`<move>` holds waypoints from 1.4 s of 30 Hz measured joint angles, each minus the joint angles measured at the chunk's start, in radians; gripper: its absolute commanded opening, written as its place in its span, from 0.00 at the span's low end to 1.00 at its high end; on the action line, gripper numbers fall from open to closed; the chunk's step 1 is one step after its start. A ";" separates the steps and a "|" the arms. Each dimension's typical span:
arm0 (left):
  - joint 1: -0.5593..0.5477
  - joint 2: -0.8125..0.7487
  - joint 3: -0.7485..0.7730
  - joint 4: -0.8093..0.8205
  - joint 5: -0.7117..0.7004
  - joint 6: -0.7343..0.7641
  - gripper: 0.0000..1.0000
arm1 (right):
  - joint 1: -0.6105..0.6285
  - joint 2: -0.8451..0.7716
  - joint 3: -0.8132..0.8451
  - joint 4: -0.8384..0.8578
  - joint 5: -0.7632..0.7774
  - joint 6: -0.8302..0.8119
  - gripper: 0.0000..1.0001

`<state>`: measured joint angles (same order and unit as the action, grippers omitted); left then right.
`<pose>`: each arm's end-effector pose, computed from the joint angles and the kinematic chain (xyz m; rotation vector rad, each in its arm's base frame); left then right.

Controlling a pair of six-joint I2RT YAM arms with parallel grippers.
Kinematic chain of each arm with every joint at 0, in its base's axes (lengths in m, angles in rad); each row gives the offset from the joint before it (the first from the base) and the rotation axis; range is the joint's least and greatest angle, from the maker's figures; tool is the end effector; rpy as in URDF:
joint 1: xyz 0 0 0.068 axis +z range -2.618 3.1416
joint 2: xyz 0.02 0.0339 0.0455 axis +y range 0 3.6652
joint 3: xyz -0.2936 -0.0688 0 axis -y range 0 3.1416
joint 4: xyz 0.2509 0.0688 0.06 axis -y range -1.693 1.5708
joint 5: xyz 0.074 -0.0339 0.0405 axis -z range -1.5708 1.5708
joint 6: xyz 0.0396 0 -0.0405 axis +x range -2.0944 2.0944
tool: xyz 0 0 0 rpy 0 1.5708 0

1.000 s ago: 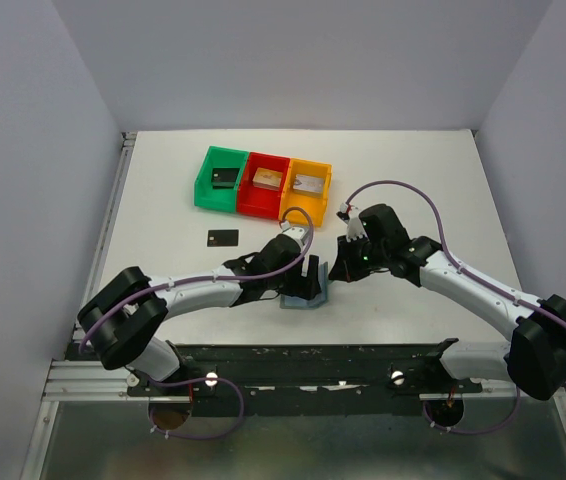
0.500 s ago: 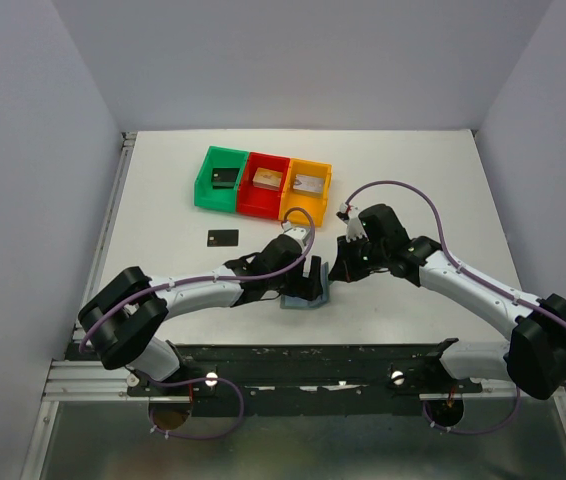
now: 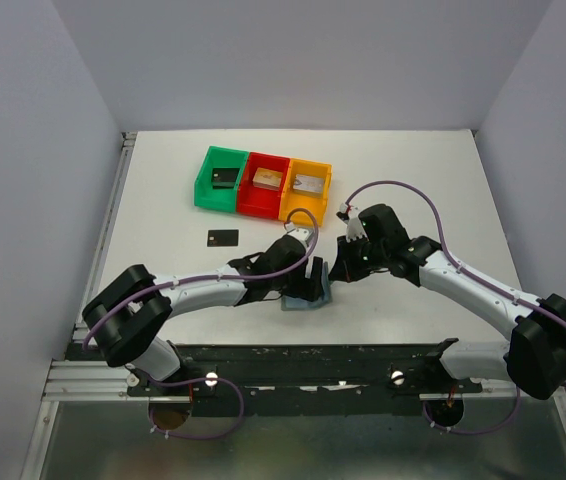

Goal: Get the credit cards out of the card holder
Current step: Remove the credit card from the card holder.

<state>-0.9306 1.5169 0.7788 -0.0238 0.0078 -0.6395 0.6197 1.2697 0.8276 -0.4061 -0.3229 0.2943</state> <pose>0.1863 -0.2507 0.2038 0.3623 2.4434 -0.7542 0.2037 0.1607 0.2571 -0.5608 2.4597 0.7879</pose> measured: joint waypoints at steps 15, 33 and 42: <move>-0.008 -0.023 0.013 -0.081 -0.106 -0.016 0.86 | 0.000 0.000 0.000 0.000 0.000 0.000 0.00; 0.024 -0.096 -0.014 -0.145 -0.213 -0.050 0.86 | 0.000 0.000 0.016 -0.050 0.026 -0.041 0.00; 0.095 -0.150 -0.099 -0.159 -0.218 -0.084 0.86 | 0.000 0.016 0.065 -0.121 0.110 -0.063 0.11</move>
<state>-0.8356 1.3670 0.6800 -0.1825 -0.2100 -0.7235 0.6197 1.2861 0.8925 -0.5274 -0.2131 0.2317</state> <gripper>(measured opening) 0.856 0.025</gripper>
